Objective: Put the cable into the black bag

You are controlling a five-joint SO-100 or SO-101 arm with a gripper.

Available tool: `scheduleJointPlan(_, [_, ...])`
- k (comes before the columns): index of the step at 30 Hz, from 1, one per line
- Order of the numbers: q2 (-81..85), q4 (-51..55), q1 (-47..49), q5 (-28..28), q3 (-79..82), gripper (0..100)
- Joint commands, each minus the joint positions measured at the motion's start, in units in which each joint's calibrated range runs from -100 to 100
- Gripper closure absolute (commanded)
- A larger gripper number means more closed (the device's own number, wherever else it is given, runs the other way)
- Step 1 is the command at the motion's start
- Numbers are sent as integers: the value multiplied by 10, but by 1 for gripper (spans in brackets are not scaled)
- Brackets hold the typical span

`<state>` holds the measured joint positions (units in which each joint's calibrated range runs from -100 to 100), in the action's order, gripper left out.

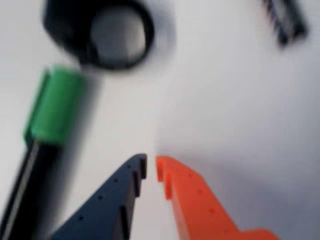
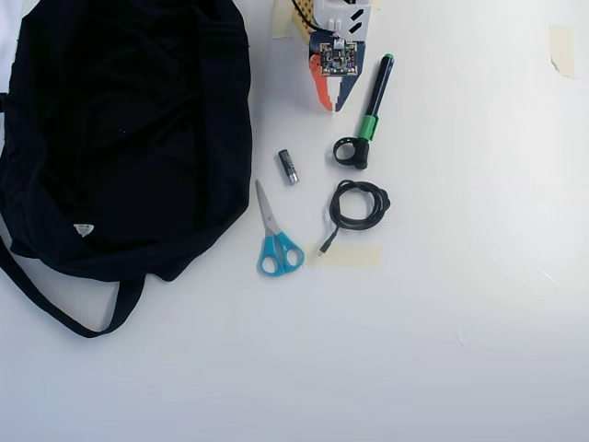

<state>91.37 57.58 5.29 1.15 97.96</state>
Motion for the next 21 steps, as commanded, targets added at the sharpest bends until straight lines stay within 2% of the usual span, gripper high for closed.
scheduleJointPlan(1, [-23, -79, 5, 2, -51, 98])
scheduleJointPlan(10, [-217, -259, 31, 2, -276, 98])
scheduleJointPlan(15, [-339, -443, 40, 2, -351, 98])
scheduleJointPlan(21, [-477, -584, 33, 1, -438, 98])
